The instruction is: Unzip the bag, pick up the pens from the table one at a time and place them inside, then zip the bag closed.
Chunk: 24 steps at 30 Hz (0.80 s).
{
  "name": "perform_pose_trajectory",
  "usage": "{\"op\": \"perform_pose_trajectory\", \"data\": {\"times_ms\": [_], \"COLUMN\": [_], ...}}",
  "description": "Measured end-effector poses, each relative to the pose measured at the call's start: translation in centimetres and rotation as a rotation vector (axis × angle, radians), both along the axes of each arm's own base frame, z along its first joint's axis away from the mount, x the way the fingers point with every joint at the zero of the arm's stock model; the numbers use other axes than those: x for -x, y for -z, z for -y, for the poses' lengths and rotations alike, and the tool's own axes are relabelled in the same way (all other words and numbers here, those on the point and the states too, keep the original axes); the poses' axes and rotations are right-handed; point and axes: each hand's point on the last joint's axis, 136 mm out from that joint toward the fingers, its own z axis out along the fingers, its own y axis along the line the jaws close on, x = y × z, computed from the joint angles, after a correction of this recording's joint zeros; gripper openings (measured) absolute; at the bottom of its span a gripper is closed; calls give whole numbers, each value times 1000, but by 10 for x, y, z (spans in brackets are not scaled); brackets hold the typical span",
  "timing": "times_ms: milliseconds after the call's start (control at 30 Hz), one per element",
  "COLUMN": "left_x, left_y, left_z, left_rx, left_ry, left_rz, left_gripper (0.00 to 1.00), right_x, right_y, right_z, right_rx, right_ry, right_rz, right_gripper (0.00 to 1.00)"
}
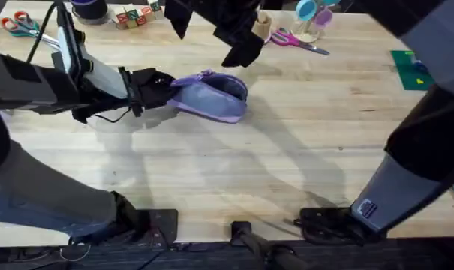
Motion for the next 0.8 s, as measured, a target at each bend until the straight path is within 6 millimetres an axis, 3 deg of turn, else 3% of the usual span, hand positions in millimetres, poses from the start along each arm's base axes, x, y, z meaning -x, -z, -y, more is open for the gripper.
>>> {"op": "perform_pose_trajectory", "data": {"times_ms": [433,800], "left_x": [0,0], "left_y": [0,0], "left_z": [0,0], "left_rx": [0,0], "left_ry": [0,0], "left_rz": [0,0], "left_gripper": [42,42], "right_x": [-4,-10], "right_y": [-3,9], "right_z": [2,4], "right_rx": [140,176], "right_ry": [98,116], "right_rz": [143,142], "right_gripper": [996,996]}}
